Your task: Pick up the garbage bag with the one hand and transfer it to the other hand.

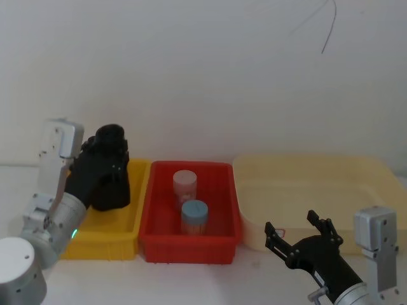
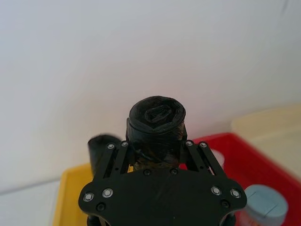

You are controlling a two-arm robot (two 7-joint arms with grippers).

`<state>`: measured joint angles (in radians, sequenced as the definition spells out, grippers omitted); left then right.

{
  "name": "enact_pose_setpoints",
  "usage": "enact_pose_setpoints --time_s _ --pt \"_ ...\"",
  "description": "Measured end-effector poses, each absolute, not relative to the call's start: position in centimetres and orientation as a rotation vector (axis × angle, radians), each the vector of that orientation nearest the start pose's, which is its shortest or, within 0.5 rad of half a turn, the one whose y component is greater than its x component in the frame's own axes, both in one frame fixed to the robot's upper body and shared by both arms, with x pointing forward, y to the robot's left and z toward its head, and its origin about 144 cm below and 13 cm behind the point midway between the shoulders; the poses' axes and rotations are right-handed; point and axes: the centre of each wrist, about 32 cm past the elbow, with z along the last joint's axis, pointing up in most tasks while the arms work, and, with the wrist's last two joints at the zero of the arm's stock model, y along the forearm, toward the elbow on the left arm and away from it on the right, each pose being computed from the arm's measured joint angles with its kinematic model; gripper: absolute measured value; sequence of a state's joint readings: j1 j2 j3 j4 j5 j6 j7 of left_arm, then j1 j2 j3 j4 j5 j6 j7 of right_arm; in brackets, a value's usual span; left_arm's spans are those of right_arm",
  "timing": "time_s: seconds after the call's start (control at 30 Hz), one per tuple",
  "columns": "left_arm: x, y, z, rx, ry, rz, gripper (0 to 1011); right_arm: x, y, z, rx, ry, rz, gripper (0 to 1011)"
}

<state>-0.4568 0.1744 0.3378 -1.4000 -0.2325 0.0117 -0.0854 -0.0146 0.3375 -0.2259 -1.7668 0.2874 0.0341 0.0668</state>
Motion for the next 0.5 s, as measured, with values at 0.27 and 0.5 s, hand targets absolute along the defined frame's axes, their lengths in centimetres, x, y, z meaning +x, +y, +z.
enact_pose_setpoints --time_s 0.27,0.5 --pt "56.6 17.9 126.9 -0.151 -0.221 1.083 445 44.3 -23.7 118.9 0.026 -0.075 -1.229 1000" --pt "56.8 16.9 128.1 -0.168 -0.221 0.984 445 44.3 -23.7 118.9 0.026 -0.075 -1.229 1000"
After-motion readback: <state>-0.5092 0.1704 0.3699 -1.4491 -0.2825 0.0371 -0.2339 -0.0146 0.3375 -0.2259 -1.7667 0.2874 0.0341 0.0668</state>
